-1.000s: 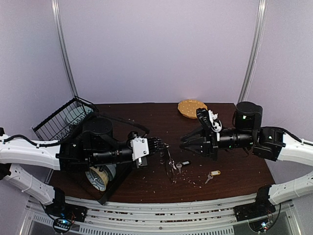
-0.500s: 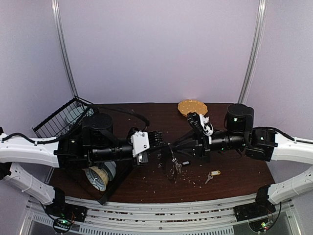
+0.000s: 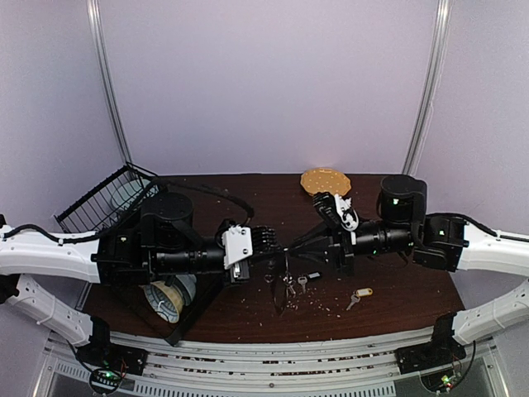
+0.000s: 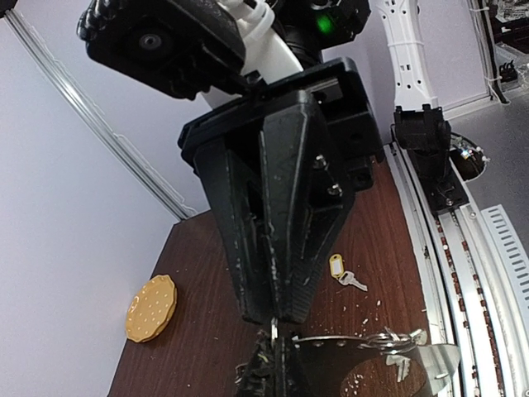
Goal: Put the keys on the keyring
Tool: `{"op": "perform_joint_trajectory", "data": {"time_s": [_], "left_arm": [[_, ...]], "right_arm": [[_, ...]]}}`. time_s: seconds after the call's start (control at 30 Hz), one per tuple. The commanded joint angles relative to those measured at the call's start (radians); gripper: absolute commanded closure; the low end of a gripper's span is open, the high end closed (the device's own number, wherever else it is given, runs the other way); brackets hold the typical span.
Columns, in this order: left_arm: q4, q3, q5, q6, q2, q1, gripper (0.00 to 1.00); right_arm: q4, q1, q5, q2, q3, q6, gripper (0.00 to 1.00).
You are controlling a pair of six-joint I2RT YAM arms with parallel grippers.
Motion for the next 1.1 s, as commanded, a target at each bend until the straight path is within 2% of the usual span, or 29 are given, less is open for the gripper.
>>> {"op": "perform_joint_trajectory", "data": {"time_s": [0.0, 0.1, 0.3, 0.33, 0.4, 0.67, 0.73, 0.83, 1.07], "left_arm": [[0.055, 0.036, 0.026, -0.011, -0.005, 0.004, 1.0], [0.054, 0.037, 0.034, -0.01, -0.002, 0.004, 1.0], [0.054, 0.04, 0.031, -0.013, -0.001, 0.004, 1.0], [0.056, 0.042, 0.031, -0.014, 0.0, 0.004, 1.0], [0.056, 0.044, 0.034, -0.016, 0.004, 0.004, 1.0], [0.058, 0.045, 0.04, -0.015, 0.01, 0.004, 1.0], [0.06, 0.044, 0.037, -0.013, 0.006, 0.004, 1.0], [0.058, 0.042, 0.037, -0.013, 0.004, 0.004, 1.0], [0.105, 0.01, 0.057, -0.016, -0.014, 0.004, 1.0]], "right_arm": [[0.003, 0.008, -0.011, -0.006, 0.038, -0.009, 0.86], [-0.007, 0.012, -0.006, -0.002, 0.043, -0.011, 0.87], [-0.01, 0.017, -0.008, -0.006, 0.045, -0.018, 0.98], [-0.012, 0.016, -0.01, -0.005, 0.045, -0.019, 0.97], [-0.013, 0.017, -0.01, -0.003, 0.043, -0.02, 0.89], [-0.003, 0.023, 0.012, -0.001, 0.039, -0.021, 0.88], [-0.01, 0.024, 0.023, 0.002, 0.041, -0.023, 0.9], [-0.021, 0.023, 0.036, 0.003, 0.045, -0.024, 1.0], [0.057, 0.022, 0.045, -0.046, 0.023, 0.03, 1.0]]}}
